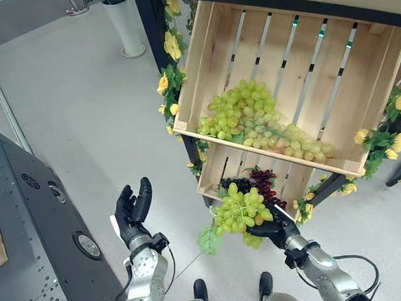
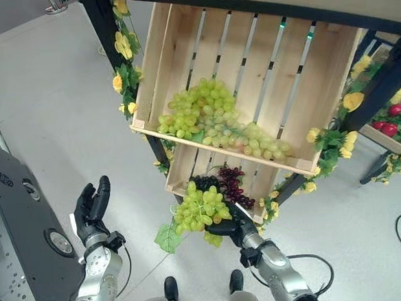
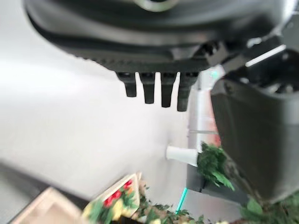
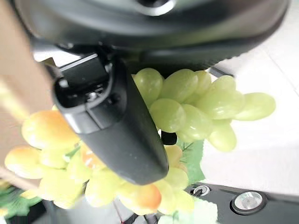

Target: Pick up the fruits from the basket on one side to the basket on the other side

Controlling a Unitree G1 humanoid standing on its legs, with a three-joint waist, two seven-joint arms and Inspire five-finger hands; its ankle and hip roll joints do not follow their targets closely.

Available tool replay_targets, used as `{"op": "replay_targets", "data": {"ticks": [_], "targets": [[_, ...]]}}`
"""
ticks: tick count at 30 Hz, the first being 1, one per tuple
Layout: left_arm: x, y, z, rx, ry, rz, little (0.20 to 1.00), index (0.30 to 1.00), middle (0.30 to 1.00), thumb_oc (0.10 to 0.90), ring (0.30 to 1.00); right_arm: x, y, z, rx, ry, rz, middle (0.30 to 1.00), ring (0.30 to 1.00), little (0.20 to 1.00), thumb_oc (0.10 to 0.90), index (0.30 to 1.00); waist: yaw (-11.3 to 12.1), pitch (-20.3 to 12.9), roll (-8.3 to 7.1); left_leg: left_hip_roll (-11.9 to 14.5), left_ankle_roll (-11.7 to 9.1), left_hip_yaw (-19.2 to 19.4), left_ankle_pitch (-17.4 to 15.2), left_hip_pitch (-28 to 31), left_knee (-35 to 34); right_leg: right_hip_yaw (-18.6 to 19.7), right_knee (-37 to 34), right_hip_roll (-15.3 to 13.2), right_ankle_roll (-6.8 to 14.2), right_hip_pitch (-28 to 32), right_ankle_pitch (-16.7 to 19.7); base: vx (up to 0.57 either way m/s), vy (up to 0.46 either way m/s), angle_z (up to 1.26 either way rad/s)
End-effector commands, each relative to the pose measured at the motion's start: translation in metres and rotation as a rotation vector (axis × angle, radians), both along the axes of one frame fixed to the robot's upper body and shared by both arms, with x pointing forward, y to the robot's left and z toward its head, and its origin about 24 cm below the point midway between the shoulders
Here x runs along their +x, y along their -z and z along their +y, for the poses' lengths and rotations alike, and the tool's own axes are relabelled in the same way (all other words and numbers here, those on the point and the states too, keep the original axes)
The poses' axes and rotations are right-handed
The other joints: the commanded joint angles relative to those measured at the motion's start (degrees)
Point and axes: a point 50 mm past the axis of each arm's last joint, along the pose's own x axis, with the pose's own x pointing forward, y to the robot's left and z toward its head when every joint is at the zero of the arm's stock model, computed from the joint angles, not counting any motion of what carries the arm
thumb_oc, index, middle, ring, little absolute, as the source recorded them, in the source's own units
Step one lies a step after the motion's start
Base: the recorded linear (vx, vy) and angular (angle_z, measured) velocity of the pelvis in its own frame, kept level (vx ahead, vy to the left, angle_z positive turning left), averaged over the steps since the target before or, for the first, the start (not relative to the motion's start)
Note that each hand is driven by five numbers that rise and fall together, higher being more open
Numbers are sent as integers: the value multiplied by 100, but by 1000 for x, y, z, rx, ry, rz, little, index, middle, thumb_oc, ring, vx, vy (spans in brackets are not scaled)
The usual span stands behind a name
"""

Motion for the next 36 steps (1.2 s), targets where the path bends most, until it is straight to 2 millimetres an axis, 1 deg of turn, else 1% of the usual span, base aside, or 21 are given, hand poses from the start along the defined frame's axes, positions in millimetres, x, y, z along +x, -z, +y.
{"op": "replay_targets", "data": {"ticks": [1, 4, 6, 8, 9, 11, 12, 13, 15, 17, 18, 19, 23, 24, 28, 30, 31, 32, 35, 36], "targets": [[20, -26, 13, 86, 29, -138, 900, 900, 900, 800, 900, 22, -69, 24, 226, -192, -342, 300, 300, 300, 400, 300, -59, -436, -388, -187, 4, -177, -492, -22, 141, 152, 118, -287, 87, 348, -231, 78, -52, 0], [20, -27, 16, 111, 36, -125, 900, 900, 900, 800, 900, 21, -82, 19, 245, -247, -383, 300, 300, 300, 400, 300, -65, -495, -413, -175, -1, -190, -517, 38, 94, 134, 92, -273, 100, 394, -245, 67, -44, 4], [22, -29, 19, 163, 54, -113, 900, 900, 900, 800, 900, 22, -97, 14, 253, -297, -436, 300, 300, 300, 400, 300, -56, -517, -431, -156, -12, -188, -518, 60, 81, 103, 99, -264, 102, 408, -250, 41, -39, 4], [21, -26, 23, 204, 71, -90, 900, 900, 900, 800, 900, 26, -116, 8, 266, -320, -485, 300, 300, 300, 400, 300, -54, -536, -443, -134, -26, -186, -528, 75, 74, 101, 90, -257, 102, 415, -256, 30, -16, 10], [20, -25, 24, 221, 72, -82, 900, 900, 900, 800, 900, 26, -120, 6, 269, -321, -499, 300, 300, 300, 400, 300, -56, -540, -442, -127, -28, -183, -532, 81, 73, 103, 90, -255, 100, 417, -259, 37, 2, 16], [15, -16, 30, 292, 73, -27, 900, 900, 900, 800, 900, 30, -137, 1, 286, -326, -550, 300, 300, 300, 400, 300, -79, -567, -443, -108, -34, -173, -548, 107, 59, 106, 84, -248, 95, 429, -273, 48, 21, 10], [11, -8, 34, 301, 64, 25, 900, 900, 900, 800, 900, 30, -146, -1, 283, -340, -585, 300, 300, 300, 400, 300, -95, -591, -443, -97, -36, -168, -556, 117, 50, 113, 77, -242, 91, 434, -284, 46, 24, 4], [10, -5, 36, 302, 61, 36, 900, 900, 900, 800, 900, 29, -148, -2, 284, -345, -590, 300, 300, 300, 400, 300, -102, -599, -443, -96, -36, -166, -556, 121, 46, 120, 76, -241, 92, 434, -285, 49, 28, 1], [1, 9, 42, 304, 42, 113, 900, 900, 900, 800, 900, 28, -160, -2, 302, -369, -621, 300, 300, 300, 400, 300, -145, -639, -447, -88, -39, -145, -559, 135, 32, 142, 70, -241, 96, 429, -286, 44, 34, -1], [-5, 18, 45, 299, 39, 162, 900, 900, 900, 800, 900, 27, -168, -3, 333, -384, -638, 300, 300, 300, 400, 300, -162, -668, -450, -91, -37, -137, -567, 139, 28, 161, 66, -237, 92, 422, -289, 38, 33, 0], [-10, 25, 48, 300, 43, 205, 900, 900, 900, 800, 900, 27, -176, -1, 369, -409, -659, 300, 300, 300, 400, 300, -172, -686, -457, -87, -39, -125, -574, 143, 31, 172, 71, -237, 92, 416, -290, 31, 25, 0], [-11, 26, 49, 300, 44, 208, 900, 900, 900, 800, 900, 27, -176, -1, 373, -411, -662, 300, 300, 300, 400, 300, -172, -686, -459, -87, -40, -123, -575, 144, 31, 173, 70, -237, 92, 416, -290, 0, 0, 0], [-17, 38, 49, 294, 68, 273, 900, 900, 900, 800, 900, 29, -198, 7, 482, -448, -700, 300, 300, 300, 400, 300, -172, -725, -476, -77, -56, -99, -602, 162, 29, 190, 53, -238, 87, 423, -294, 5, 4, -1], [-17, 38, 49, 293, 69, 275, 900, 900, 900, 800, 900, 29, -201, 8, 495, -451, -706, 300, 300, 300, 400, 300, -169, -729, -476, -76, -57, -101, -603, 167, 25, 190, 49, -237, 87, 426, -292, 0, 0, 0], [-17, 40, 46, 293, 102, 283, 900, 900, 900, 800, 900, 31, -225, 16, 582, -481, -737, 300, 300, 300, 400, 300, -129, -776, -476, -64, -72, -104, -622, 193, 18, 193, 20, -233, 80, 451, -289, 0, 0, 0], [-16, 40, 44, 301, 126, 285, 900, 900, 900, 800, 900, 33, -232, 18, 612, -492, -735, 300, 300, 300, 400, 300, -110, -795, -484, -63, -77, -109, -628, 203, 13, 188, 16, -228, 77, 456, -285, 0, 0, 0], [-15, 41, 43, 304, 144, 289, 900, 900, 900, 800, 900, 34, -239, 21, 628, -501, -742, 300, 300, 300, 400, 300, -92, -819, -490, -57, -84, -111, -627, 208, 11, 175, 16, -225, 76, 457, -283, 0, 0, 0], [-15, 41, 43, 304, 145, 289, 900, 900, 900, 800, 900, 34, -240, 22, 629, -501, -743, 300, 300, 300, 400, 300, -91, -820, -490, -57, -85, -112, -627, 208, 11, 175, 16, -225, 75, 457, -282, 0, 0, 0], [-13, 43, 41, 308, 161, 301, 900, 900, 900, 800, 900, 37, -253, 28, 634, -489, -739, 300, 300, 300, 400, 300, -79, -853, -507, -53, -92, -112, -624, 222, 10, 172, 16, -210, 61, 463, -277, -6, 11, 0], [-13, 43, 40, 309, 164, 302, 900, 900, 900, 800, 900, 38, -255, 28, 635, -487, -737, 300, 300, 300, 400, 300, -79, -857, -509, -53, -94, -107, -623, 225, 12, 174, 16, -210, 60, 465, -277, -15, 32, -1]]}}
